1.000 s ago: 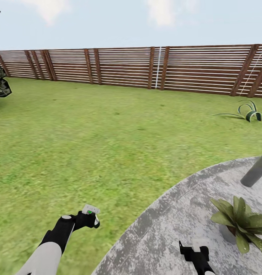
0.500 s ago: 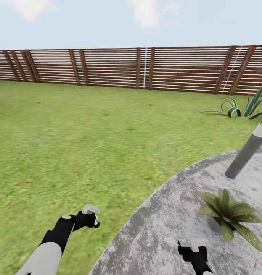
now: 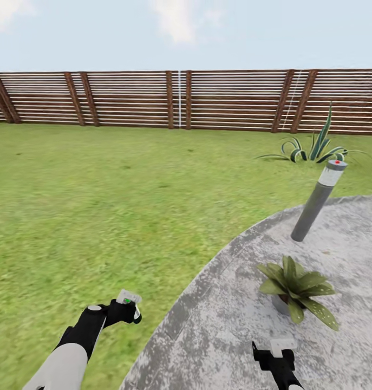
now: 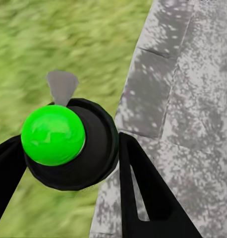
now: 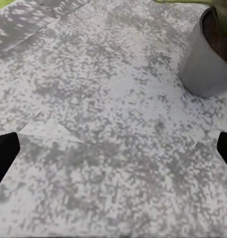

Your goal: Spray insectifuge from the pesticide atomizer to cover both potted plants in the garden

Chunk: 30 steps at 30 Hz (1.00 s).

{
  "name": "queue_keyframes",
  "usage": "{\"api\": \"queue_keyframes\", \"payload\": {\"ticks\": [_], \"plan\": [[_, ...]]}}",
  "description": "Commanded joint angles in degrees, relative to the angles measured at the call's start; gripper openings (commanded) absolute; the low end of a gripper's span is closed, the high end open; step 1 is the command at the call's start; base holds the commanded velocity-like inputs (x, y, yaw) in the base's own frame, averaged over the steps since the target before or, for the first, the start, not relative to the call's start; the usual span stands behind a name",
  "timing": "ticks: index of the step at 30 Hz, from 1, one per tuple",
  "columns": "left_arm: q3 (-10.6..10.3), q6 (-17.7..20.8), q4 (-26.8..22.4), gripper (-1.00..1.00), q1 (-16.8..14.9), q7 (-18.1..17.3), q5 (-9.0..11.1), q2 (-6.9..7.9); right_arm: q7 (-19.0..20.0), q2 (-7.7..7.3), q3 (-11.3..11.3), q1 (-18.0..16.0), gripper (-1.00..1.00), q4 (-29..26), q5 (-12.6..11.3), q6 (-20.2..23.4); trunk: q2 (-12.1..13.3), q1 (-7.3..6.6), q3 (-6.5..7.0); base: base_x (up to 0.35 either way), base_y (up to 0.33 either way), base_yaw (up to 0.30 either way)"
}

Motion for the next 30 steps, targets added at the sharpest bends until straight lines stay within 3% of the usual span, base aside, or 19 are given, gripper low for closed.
{"api": "queue_keyframes", "payload": {"ticks": [1, 21, 30], "plan": [[0.5, 0.4, -0.2, -1.0, 0.0, -0.5, -0.1, -0.08, -0.2, 0.03, -0.3, -0.1, 1.0, 0.1, 0.6, -0.2, 0.0, -0.01, 0.0, 0.0, 0.0, -0.283], [0.4, 0.8, -0.2, -1.0, 0.0, -0.7, -0.3, -0.16, -0.2, 0.03, -0.2, -0.1, 1.0, 0.2, 0.6, -0.2, 0.0, -0.01, 0.09, 0.0, 0.002, -0.296], [0.3, 1.0, -0.1, -1.0, 0.0, -0.7, -0.2, -0.18, -0.1, 0.03, -0.2, -0.1, 1.0, 1.2, 0.6, -0.2, 0.0, -0.01, 0.09, 0.007, 0.255, -0.298]]}}
